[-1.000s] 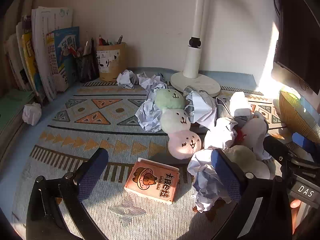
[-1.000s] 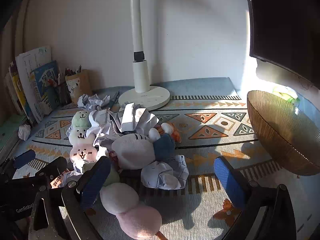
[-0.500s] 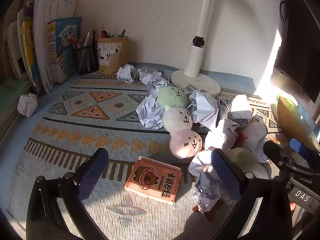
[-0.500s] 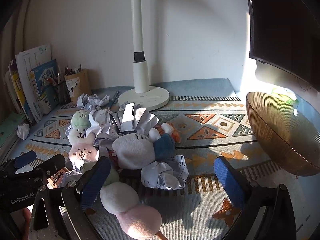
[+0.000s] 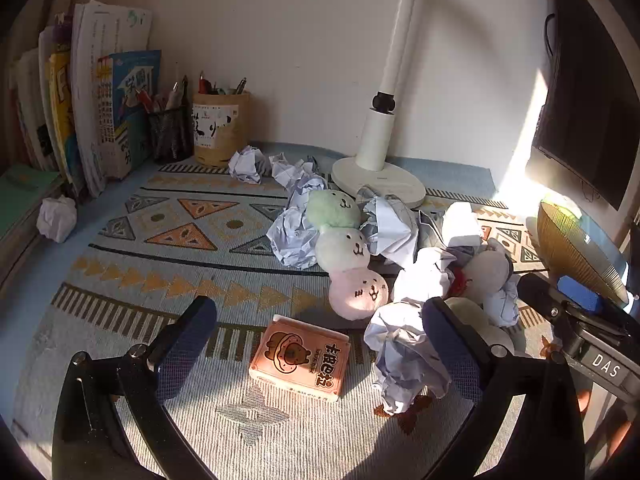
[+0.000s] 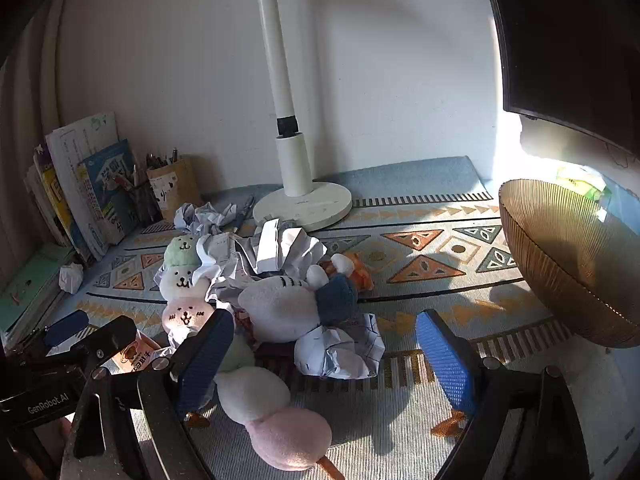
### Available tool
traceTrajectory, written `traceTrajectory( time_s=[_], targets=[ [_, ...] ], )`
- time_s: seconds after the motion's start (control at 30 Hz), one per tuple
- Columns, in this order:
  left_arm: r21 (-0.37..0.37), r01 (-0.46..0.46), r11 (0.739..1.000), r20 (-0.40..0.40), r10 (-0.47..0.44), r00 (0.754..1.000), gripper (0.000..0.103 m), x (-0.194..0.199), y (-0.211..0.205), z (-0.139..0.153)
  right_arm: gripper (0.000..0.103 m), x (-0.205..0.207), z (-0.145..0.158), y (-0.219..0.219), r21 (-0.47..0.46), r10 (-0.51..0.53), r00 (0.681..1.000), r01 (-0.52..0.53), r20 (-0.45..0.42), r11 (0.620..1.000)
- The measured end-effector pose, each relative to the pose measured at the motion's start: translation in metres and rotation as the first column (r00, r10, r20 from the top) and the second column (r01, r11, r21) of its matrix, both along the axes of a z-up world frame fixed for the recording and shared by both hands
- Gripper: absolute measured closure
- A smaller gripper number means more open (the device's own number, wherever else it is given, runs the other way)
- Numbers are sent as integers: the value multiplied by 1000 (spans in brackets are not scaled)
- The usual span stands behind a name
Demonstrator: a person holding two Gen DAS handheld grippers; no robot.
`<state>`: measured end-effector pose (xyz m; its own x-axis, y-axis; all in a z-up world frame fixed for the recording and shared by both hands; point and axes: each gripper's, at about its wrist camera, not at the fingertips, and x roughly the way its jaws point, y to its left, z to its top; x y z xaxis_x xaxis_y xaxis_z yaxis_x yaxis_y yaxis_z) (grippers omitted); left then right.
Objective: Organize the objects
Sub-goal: 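Grasp the dango plush skewer with the right tool while the left tool grasps crumpled paper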
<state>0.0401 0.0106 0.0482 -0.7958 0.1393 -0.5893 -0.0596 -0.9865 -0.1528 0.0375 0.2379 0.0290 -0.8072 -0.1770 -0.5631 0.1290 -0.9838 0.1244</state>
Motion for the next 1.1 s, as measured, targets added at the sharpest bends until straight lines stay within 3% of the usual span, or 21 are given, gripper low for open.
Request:
traceTrajectory(
  time_s=[0.1, 0.2, 0.33, 0.47, 0.6, 0.67, 0.7, 0.73, 0.77, 0.83, 0.93, 1.0, 1.1],
  targets=[
    [1, 119, 993, 3, -119, 993, 1, 15, 6, 5, 16, 12, 4, -1, 16, 33, 999, -33, 30, 999],
    [-63, 271, 960, 42, -269, 962, 1, 24, 26, 4, 18, 26, 3, -3, 6, 147, 985, -149, 94, 989],
    [-98, 383, 918, 77, -377, 923, 1, 17, 47, -4, 33, 30, -15, -2, -22, 242, 950, -243, 196, 970],
    [-95, 418, 904, 147, -402, 904, 11, -2, 55, -13, 42, 12, -27, 0, -73, 250, 933, -239, 259, 968],
    [-50, 418, 907, 193, -402, 895, 19, -12, 48, -25, 48, -2, -36, -7, -118, 293, 911, -270, 292, 956],
    [-50, 403, 914, 182, -388, 903, 33, -11, 47, -25, 53, -2, -34, -10, -115, 305, 910, -284, 281, 952],
    [-38, 415, 909, 184, -402, 897, 48, -13, 48, -25, 55, -1, -32, -11, -106, 304, 912, -286, 275, 952],
    [-47, 408, 912, 180, -394, 901, 47, -13, 49, -24, 61, 1, -32, -12, -93, 300, 915, -285, 270, 954],
    [-55, 405, 913, 187, -389, 902, 48, -13, 50, -25, 61, 3, -32, -11, -90, 298, 916, -285, 269, 954],
    [-52, 405, 913, 208, -387, 898, 64, -13, 50, -29, 61, 8, -31, -5, -92, 290, 918, -275, 270, 957],
    [-36, 399, 916, 182, -386, 904, 64, -6, 49, -23, 61, 29, -24, 6, -24, 240, 935, -242, 262, 970],
    [4, 420, 908, 163, -415, 895, 64, 1, 48, -16, 61, 46, -17, 11, 61, 188, 949, -209, 253, 976],
    [0, 437, 899, 139, -433, 891, 64, 14, 57, -10, 61, 65, -13, 23, 159, 114, 962, -157, 247, 975]
  ],
)
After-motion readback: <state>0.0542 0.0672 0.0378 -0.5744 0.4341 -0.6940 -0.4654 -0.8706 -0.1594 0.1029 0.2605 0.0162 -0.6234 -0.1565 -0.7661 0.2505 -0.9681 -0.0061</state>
